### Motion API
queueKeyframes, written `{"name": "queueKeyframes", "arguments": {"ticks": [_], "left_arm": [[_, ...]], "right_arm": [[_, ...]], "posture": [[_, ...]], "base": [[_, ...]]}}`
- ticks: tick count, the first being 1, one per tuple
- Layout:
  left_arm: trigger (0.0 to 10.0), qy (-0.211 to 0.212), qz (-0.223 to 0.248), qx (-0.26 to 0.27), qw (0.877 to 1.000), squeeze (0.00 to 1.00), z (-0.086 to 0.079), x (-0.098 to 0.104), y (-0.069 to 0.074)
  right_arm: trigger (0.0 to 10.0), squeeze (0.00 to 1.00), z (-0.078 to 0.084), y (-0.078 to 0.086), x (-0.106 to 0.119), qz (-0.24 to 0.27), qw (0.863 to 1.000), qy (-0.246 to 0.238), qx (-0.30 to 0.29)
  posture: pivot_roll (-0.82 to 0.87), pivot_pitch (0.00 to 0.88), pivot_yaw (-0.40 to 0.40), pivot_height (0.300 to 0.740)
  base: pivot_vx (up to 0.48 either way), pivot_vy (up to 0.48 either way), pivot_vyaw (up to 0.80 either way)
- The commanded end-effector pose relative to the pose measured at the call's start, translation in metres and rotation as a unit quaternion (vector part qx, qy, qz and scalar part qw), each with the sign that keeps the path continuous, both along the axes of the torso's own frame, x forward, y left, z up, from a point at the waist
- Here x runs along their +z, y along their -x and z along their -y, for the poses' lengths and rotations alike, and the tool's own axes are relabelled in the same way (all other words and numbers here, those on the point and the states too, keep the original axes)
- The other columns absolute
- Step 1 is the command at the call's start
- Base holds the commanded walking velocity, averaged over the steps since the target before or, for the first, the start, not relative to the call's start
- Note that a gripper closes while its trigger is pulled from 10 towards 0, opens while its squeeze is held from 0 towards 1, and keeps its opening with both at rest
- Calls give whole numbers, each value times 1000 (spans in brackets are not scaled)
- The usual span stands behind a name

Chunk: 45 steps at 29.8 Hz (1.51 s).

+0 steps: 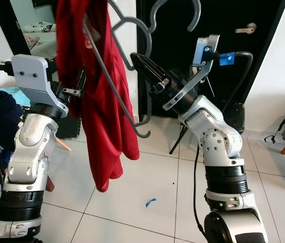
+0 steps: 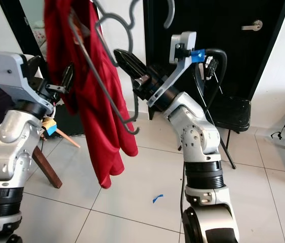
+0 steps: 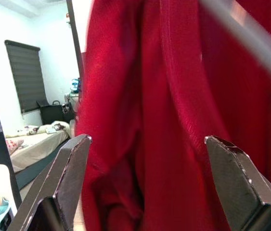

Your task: Hang hanger

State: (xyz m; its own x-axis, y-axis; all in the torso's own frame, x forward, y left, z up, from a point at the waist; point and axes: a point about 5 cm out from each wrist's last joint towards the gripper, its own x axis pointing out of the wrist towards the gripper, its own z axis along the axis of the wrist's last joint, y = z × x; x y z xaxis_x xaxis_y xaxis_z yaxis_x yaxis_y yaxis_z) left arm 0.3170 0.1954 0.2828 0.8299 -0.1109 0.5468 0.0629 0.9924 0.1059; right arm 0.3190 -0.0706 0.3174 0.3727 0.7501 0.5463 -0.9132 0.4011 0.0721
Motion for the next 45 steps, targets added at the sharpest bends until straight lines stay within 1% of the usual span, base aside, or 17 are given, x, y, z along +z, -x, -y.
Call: {"name": "queueKeyframes", "arguments": {"ticks": [1,6,9,12,13,14,24,28,29,30,32,33,37,39,42,44,45], "left_arm": [[10000,-8,7,13,1000,0,-5,3,-1],[10000,-10,19,11,1000,0,-2,7,-3],[10000,0,33,-3,999,0,2,12,-3],[10000,3,36,-7,999,0,3,13,-3],[6157,6,41,-17,999,0,6,15,-2],[0,8,47,-24,999,0,8,17,-2],[0,11,55,-33,998,0,10,17,0],[0,11,58,-33,998,0,10,18,0],[0,11,63,-33,997,0,9,21,1],[0,11,63,-33,997,0,9,21,1],[0,10,70,-34,997,0,8,26,3],[0,10,70,-34,997,0,8,26,3],[0,6,86,-31,996,0,4,36,8],[0,6,86,-31,996,0,4,36,8],[0,4,91,-29,995,0,2,39,9],[0,-4,97,-30,995,0,1,43,12],[0,-4,97,-30,995,0,1,43,12]], "right_arm": [[10000,0,-4,7,6,20,1000,-3,23],[10000,0,-8,12,5,23,999,3,33],[10000,0,-10,14,3,22,999,8,37],[10000,0,-11,15,3,22,999,8,38],[10000,0,-11,14,2,21,999,9,37],[10000,0,-10,14,2,18,999,11,35],[10000,0,-9,13,-1,9,999,17,25],[10000,0,-10,11,-3,6,999,29,16],[10000,0,-11,7,-9,1,999,49,2],[10000,0,-11,7,-9,1,999,49,2],[10000,0,-13,3,-17,-6,997,80,-18],[10000,0,-13,3,-17,-6,997,80,-18],[10000,0,-15,-2,-33,-11,990,135,-41],[10000,0,-15,-2,-33,-11,990,135,-41],[10000,0,-15,-3,-38,-13,988,149,-45],[10000,0,-14,-6,-44,-15,984,168,-59],[10000,0,-14,-6,-44,-15,984,168,-59]], "posture": [[-21,0,24,740],[-23,0,24,740],[-24,0,24,740],[-24,0,24,740],[-23,0,23,740],[-22,0,22,740],[-22,0,19,740],[-23,0,19,740],[-21,0,18,740],[-21,0,18,740],[-19,0,17,740],[-19,0,17,740],[-11,0,14,740],[-11,0,14,740],[-7,0,14,740],[-3,0,15,740],[-3,0,15,740]], "base": [[0,0,0],[0,0,0],[0,0,0],[0,0,0],[0,0,0],[0,0,0],[0,0,0],[0,0,0],[0,0,0],[0,0,0],[0,0,0],[0,0,0],[0,0,0],[0,0,0],[0,0,0],[0,0,0],[0,0,0]]}}
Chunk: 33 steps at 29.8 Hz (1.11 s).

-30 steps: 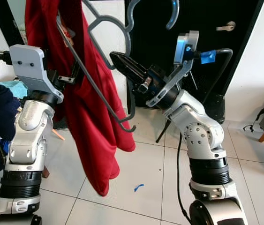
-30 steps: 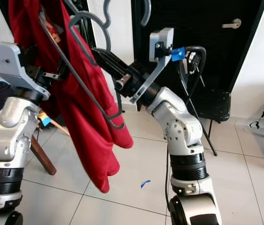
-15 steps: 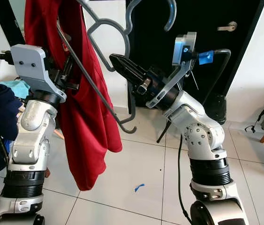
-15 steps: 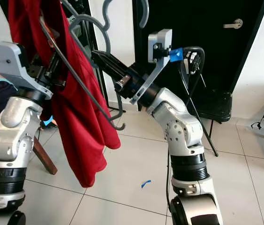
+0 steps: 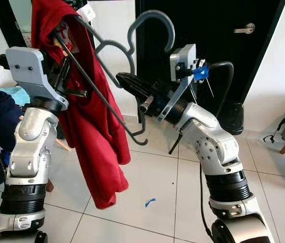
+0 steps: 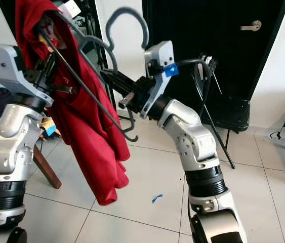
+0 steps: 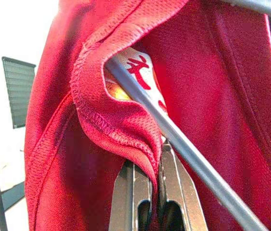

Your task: Hang hanger

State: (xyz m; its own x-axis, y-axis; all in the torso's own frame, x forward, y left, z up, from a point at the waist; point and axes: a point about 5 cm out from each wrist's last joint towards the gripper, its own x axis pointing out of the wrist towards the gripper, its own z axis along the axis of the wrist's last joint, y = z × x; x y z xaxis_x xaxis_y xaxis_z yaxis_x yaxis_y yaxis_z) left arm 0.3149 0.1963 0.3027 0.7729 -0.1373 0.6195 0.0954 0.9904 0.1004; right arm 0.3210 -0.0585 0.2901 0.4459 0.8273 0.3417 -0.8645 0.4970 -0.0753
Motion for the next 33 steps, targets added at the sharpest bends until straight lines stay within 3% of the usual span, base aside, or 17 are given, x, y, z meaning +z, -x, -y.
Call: {"name": "queueKeyframes", "arguments": {"ticks": [1,5,10,11,16,19,22,27,33], "left_arm": [[0,-13,54,-10,998,0,2,25,11],[0,-23,51,-16,998,0,2,25,12],[0,-68,-13,-21,997,0,2,-2,6],[0,-100,-48,-7,994,0,0,-17,3],[0,-130,-76,20,988,0,-8,-30,2],[0,-133,-73,25,988,0,-10,-26,3],[0,-133,-73,25,988,0,-10,-26,3],[0,-167,-48,30,984,0,-14,-6,6],[0,-186,-37,10,982,0,-9,1,9]], "right_arm": [[10000,0,0,-6,-18,-30,999,37,-16],[10000,0,5,-11,-20,-39,998,37,-37],[10000,0,13,-17,-17,-53,997,3,-48],[10000,0,14,-16,-14,-57,997,-10,-44],[10000,0,16,-15,-16,-52,998,0,-40],[10000,0,12,-9,-23,-40,998,41,-13],[10000,0,12,-9,-23,-40,998,41,-13],[10000,0,7,9,-44,-28,990,125,57],[10000,0,9,8,-50,-29,987,150,55]], "posture": [[-3,0,15,740],[2,0,15,740],[1,0,17,740],[-1,0,16,740],[-3,0,18,740],[-1,0,17,740],[-1,0,17,740],[0,0,19,740],[3,0,16,740]], "base": [[0,0,0],[0,0,0],[0,0,0],[0,0,0],[0,0,0],[0,0,0],[0,0,0],[0,0,0],[0,0,0]]}}
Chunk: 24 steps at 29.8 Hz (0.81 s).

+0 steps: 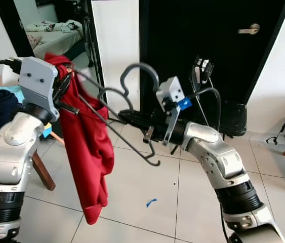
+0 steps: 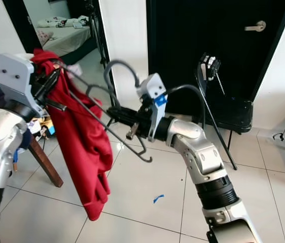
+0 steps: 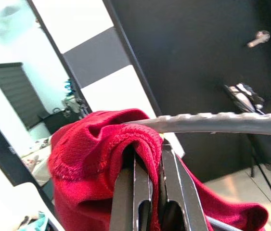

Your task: Hang hanger

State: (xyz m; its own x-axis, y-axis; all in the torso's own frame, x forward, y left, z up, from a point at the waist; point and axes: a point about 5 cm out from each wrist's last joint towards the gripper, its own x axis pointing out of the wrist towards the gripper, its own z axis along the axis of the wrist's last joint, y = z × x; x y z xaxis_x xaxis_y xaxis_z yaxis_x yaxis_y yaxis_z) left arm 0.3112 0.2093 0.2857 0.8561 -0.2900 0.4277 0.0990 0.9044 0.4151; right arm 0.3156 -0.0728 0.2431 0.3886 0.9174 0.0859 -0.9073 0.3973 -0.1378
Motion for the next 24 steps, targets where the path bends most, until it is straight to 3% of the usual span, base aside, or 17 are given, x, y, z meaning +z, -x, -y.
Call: {"name": "queueKeyframes", "arguments": {"ticks": [1,4,6,7,8,10,11,13,17,24], "left_arm": [[0,-15,32,-14,999,0,4,17,6],[0,-27,14,-105,994,0,23,21,14],[0,-27,14,-105,994,0,23,21,14],[0,-31,1,-141,989,0,30,20,19],[0,-31,1,-141,989,0,30,20,19],[0,-62,-39,-220,973,0,44,15,31],[0,-62,-39,-220,973,0,44,15,31],[0,-94,-85,-268,955,0,49,5,42],[0,-110,-120,-286,944,0,46,-3,49],[0,-110,-132,-276,946,0,38,0,53]], "right_arm": [[10000,0,-6,3,-3,1,1000,20,16],[10000,0,-6,0,-9,2,999,41,9],[10000,0,-6,0,-9,2,999,41,9],[10000,0,-6,-1,-10,1,999,45,6],[10000,0,-6,-1,-10,1,999,45,6],[10000,0,-7,-7,-11,-3,999,45,-10],[10000,0,-7,-7,-11,-3,999,45,-10],[10000,0,-8,-11,-12,-8,999,41,-24],[10000,0,-9,-14,-12,-13,999,32,-36],[10000,0,-8,-20,-10,-20,998,14,-59]], "posture": [[3,0,16,740],[12,0,8,740],[12,0,8,740],[12,0,8,740],[12,0,8,740],[20,0,4,740],[20,0,4,740],[27,0,0,740],[29,0,-2,740],[29,0,-2,740]], "base": [[0,0,0],[0,0,0],[0,0,0],[0,0,0],[0,0,0],[0,0,0],[0,0,0],[0,0,0],[0,0,0],[0,0,0]]}}
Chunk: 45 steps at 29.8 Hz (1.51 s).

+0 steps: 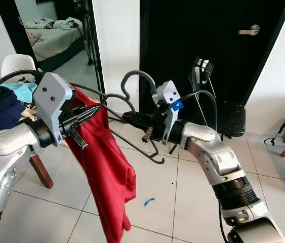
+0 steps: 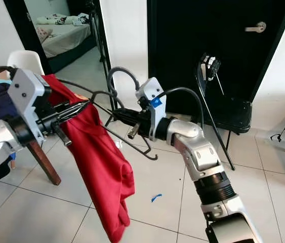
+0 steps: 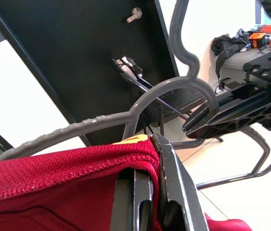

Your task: Hang hanger

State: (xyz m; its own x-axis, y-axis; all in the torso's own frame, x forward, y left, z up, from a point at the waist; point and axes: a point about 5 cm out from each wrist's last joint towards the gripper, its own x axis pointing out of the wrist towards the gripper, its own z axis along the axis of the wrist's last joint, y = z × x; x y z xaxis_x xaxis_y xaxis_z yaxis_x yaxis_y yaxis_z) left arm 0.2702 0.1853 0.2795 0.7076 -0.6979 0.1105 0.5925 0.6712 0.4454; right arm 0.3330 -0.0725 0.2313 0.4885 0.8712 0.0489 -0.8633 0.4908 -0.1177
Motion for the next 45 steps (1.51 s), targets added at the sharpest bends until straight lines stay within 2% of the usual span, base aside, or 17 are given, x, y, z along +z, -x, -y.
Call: {"name": "queueKeyframes", "arguments": {"ticks": [1,6,7,12,13,15,16,17,19,23,26,30,35,41,43,44,45], "left_arm": [[0,-19,11,-57,998,0,14,7,12],[0,-25,20,-28,999,0,5,12,10],[0,-30,35,8,999,0,-5,17,7],[0,-43,58,66,995,0,-25,28,4],[0,-66,70,101,990,0,-45,41,8],[0,-71,71,105,989,0,-49,44,9],[0,-92,63,101,989,0,-56,45,12],[0,-126,39,77,988,0,-64,46,19],[0,-133,33,70,988,0,-66,46,20],[0,-181,-3,9,984,0,-60,40,28],[0,-186,-10,-14,982,0,-54,38,29],[0,-208,-25,-82,974,0,-33,30,31],[0,-233,-26,-111,966,0,-25,28,28],[0,-234,-25,-118,965,0,-22,28,28],[0,-232,-28,-133,963,0,-15,23,28],[0,-230,-29,-138,963,0,-12,20,28],[0,-230,-29,-138,963,0,-12,20,28]], "right_arm": [[10000,0,-8,-4,2,-3,1000,1,-7],[10000,0,-7,-6,2,-4,1000,-2,-13],[10000,0,-6,-6,2,-4,1000,-3,-16],[10000,0,-1,-6,-1,-4,1000,5,-18],[10000,0,7,-2,-6,1,999,36,1],[10000,0,9,-1,-8,2,999,44,6],[10000,0,15,2,-12,8,997,78,27],[10000,0,27,7,-20,10,989,139,59],[10000,0,29,8,-22,9,986,153,66],[10000,0,39,13,-30,11,967,234,100],[10000,0,36,17,-31,10,964,240,117],[10000,0,24,33,-33,6,956,231,182],[10000,0,16,40,-38,4,948,242,206],[10000,0,11,38,-38,3,950,241,197],[10000,0,-4,22,-33,-11,976,183,119],[10000,0,-9,15,-31,-21,984,156,86],[10000,0,-9,15,-31,-21,984,156,86]], "posture": [[29,0,-2,740],[25,0,2,740],[23,0,3,740],[22,0,4,740],[25,0,5,740],[25,0,5,740],[31,0,4,740],[35,0,4,740],[35,0,4,740],[42,0,-1,740],[44,0,-2,740],[46,0,-1,740],[42,0,3,740],[39,0,3,740],[35,0,6,740],[35,0,6,740],[35,0,6,740]], "base": [[0,0,0],[0,0,0],[0,0,0],[0,0,0],[0,0,0],[0,0,0],[0,0,0],[0,0,0],[0,0,0],[0,0,0],[0,0,0],[0,0,0],[0,0,0],[0,0,0],[0,0,0],[0,0,0],[0,0,0]]}}
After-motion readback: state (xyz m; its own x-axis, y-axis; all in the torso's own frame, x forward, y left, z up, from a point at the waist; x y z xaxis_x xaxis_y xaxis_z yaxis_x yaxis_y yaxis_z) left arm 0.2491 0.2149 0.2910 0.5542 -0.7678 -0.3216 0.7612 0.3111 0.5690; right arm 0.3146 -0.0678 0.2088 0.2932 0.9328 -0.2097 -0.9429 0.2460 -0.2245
